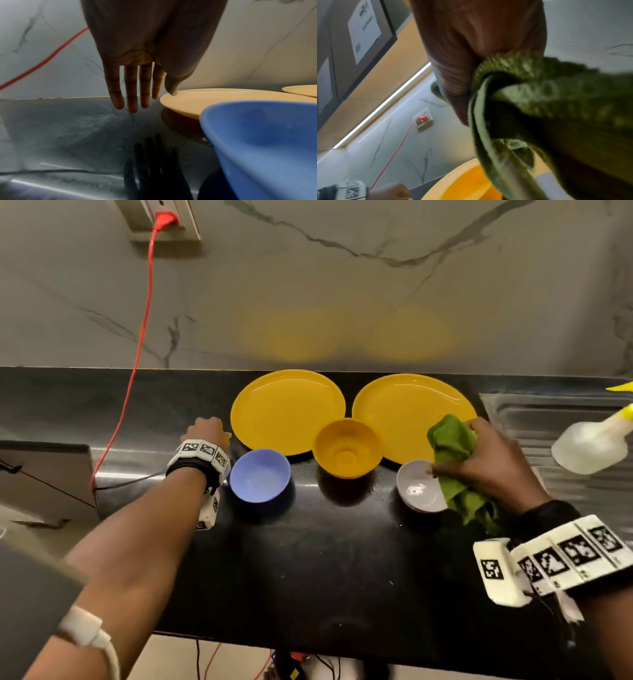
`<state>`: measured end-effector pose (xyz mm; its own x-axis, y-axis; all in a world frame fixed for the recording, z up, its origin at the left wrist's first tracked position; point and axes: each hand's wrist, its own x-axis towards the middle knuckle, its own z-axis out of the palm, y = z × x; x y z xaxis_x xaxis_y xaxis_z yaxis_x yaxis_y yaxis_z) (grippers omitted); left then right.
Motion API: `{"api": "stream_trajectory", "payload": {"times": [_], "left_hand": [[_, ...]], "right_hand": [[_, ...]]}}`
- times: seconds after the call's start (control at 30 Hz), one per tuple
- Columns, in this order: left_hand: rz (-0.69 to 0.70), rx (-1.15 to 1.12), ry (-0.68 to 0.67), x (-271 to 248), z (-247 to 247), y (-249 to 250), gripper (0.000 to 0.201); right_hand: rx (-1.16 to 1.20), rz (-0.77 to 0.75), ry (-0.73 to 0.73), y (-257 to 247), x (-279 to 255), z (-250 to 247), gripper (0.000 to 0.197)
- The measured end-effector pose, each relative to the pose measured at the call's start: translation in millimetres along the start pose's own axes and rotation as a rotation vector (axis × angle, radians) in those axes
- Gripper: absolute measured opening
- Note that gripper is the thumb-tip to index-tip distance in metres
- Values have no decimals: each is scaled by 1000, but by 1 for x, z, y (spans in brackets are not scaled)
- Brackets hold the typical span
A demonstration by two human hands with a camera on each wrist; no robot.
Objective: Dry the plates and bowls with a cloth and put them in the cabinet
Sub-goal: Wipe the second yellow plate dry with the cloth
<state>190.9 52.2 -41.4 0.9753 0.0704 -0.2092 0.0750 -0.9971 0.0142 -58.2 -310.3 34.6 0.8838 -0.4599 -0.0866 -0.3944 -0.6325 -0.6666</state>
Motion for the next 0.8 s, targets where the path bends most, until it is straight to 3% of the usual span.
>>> {"api": "stream_trajectory", "payload": {"times": [0.07,0.27,0.63,0.8], "left_hand": [[4,-23,-20,8,3,2,38],[12,-95,-100,27,16,12,45],[-44,-195,-133,53,14,16,36],[-129,-444,-89,59,6,19,50]], "right_hand": [[-77,-50,21,-11,-1,14,60],[-11,-215,101,-37,3,32,33],[-21,-256,70,-38,13,48,31],[-17,-266,72,-36,13,47,31]]}}
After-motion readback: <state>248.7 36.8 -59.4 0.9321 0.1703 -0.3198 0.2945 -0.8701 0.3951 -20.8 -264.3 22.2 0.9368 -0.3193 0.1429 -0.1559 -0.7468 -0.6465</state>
